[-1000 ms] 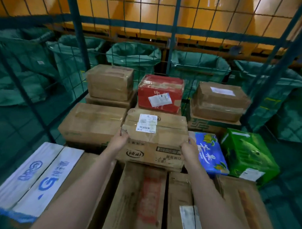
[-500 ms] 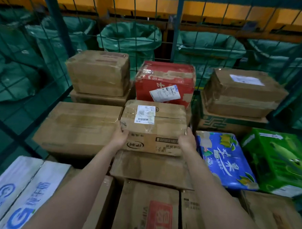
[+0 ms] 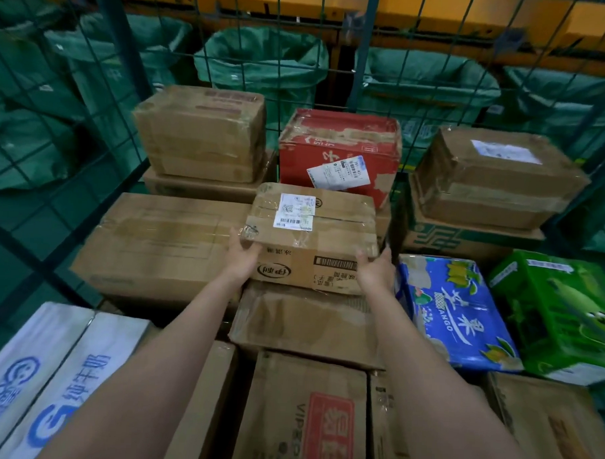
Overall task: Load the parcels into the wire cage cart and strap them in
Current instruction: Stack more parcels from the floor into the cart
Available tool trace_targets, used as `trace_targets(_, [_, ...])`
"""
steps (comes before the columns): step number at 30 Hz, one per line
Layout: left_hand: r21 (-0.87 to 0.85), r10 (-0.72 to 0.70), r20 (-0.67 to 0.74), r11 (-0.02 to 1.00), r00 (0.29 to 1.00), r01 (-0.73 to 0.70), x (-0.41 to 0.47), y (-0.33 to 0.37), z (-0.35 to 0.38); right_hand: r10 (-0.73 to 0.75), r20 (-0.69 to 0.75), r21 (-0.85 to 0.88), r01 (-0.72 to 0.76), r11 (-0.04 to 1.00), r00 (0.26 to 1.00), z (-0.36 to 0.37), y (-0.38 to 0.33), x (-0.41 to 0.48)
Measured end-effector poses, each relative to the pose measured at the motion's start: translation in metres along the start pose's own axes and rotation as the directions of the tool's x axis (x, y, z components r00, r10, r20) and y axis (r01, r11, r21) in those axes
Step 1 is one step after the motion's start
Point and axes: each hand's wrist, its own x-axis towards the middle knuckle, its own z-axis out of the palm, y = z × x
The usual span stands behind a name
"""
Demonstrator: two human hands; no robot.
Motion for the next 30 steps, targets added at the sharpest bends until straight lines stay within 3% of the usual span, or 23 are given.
trace_targets(6, [-0.035,-0.074,-0.052,0.997,0.996,0.073,-0.037,-0.007,-0.008,0.01,-0.001,0.023,-0.01,1.0,1.0,-0.01,0.011,-0.035])
trace_targets(11, [-0.119,-0.164,-0.061,0.981,0.985,0.156,-0.081,-0.015,-0.022,-0.019,0.154,0.006,0.018,1.0,0.988,-0.014,0.018,-0.076])
trace_targets(19, [-0.043,-0.007,-0.054,0.999,0.998,0.005,-0.218,-0.046,-0.032,-0.024,0.394,0.052,0.004,0.999,0.919,-0.023,0.057,-0.161])
trace_targets(26, [-0.214,-0.264,-0.193,0.951,0.945,0.222,-0.32,-0.134,-0.047,-0.005,0.542,0.084,-0.048,0.995,0.841,-0.032,0.119,-0.254])
trace_targets(30, [-0.415,-0.355,-0.278,0.883,0.893,0.221,-0.357,-0.157,-0.067,0.028,0.65,0.03,-0.062,0.998,0.759,-0.037,0.135,-0.301])
